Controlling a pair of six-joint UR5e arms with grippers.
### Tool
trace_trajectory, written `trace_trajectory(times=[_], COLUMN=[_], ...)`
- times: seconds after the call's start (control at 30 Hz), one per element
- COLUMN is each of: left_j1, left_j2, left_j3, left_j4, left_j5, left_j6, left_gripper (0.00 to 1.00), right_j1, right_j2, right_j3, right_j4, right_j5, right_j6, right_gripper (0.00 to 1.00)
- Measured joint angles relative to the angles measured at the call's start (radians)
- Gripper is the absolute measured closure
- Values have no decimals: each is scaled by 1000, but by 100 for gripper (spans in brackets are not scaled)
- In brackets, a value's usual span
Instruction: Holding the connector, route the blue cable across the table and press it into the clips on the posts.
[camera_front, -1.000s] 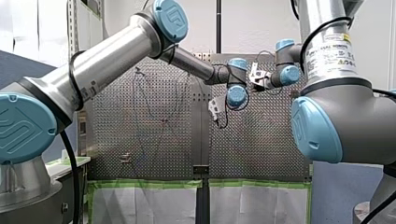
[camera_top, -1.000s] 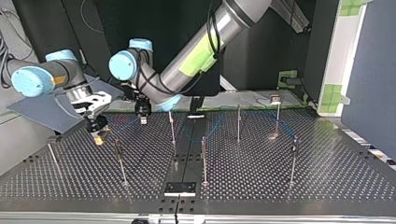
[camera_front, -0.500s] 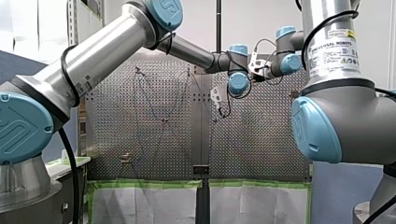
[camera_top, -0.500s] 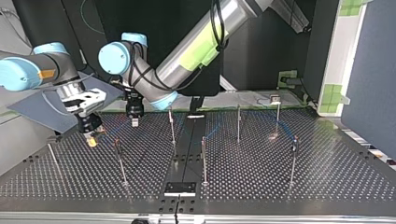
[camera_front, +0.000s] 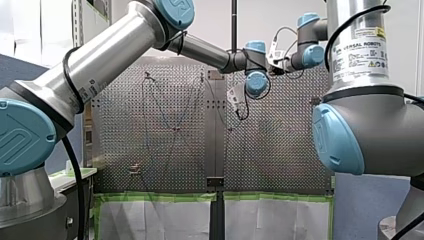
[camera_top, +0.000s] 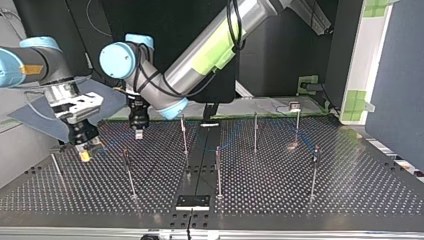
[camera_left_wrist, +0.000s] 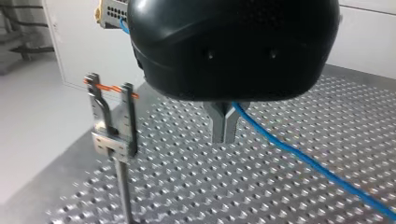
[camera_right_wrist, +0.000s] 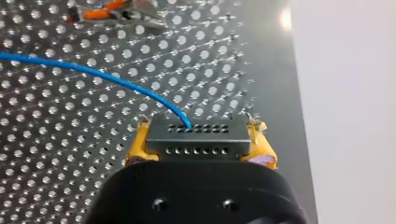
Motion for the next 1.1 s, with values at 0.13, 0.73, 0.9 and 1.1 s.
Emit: trace_trajectory(times=[0.13,0.73,0.9,1.1], left_j1=[5,52,59,75], left_j2=[0,1,0,-1], left_j3=[14,24,42,61], left_j4=[26,18,43,54], left_j5=[1,-17,3,27], left_j6=[3,-12,8,22], left_gripper=[98,98,98,98], right_j1=[-1,10,5,-1], right_j2=[-3,5,7,12], right_j3=[0,3,3,3], right_j4=[0,-24,-41,-62], right_j5=[0,-1,-16,-28], right_j6=[1,0,1,12], right_gripper=[100,100,100,100])
